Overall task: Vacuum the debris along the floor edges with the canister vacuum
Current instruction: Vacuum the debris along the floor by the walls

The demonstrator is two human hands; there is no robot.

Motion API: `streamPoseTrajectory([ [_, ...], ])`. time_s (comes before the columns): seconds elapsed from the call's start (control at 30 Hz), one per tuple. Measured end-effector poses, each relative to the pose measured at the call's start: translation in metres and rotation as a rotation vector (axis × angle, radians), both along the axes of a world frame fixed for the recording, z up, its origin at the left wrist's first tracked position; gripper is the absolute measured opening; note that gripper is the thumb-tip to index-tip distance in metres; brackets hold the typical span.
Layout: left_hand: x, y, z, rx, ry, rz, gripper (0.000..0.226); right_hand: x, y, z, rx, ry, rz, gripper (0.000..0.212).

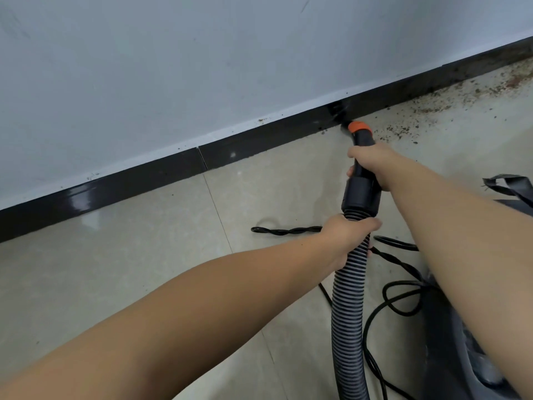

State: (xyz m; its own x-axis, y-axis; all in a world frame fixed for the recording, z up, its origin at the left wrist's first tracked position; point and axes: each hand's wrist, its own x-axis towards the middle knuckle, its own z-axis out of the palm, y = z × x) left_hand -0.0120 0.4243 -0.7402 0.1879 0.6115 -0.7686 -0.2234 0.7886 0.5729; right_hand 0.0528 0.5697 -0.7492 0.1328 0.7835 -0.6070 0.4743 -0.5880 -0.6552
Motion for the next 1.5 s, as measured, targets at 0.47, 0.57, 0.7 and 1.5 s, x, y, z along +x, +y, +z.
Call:
streamPoseTrajectory([
  [0.47,-0.007,-0.024,-0.006,-0.006,0.075,0.084,0.023,-0.019,-0.024,-0.003,0.014,0.100,0.016,0.034],
  [0.57,-0.013,-0.041,-0.005,-0.012,0.073,0.101,0.021,-0.031,-0.039,-0.003,0.020,0.111,0.063,0.030],
  [0.7,-0.023,-0.063,-0.003,-0.027,0.047,0.134,0.016,-0.047,-0.061,-0.003,0.001,0.128,0.128,0.031],
  [1.5,0.021,-0.003,-0.002,0.015,-0.088,-0.175,0.018,0.061,-0.013,-0.007,-0.009,-0.104,-0.332,0.055],
])
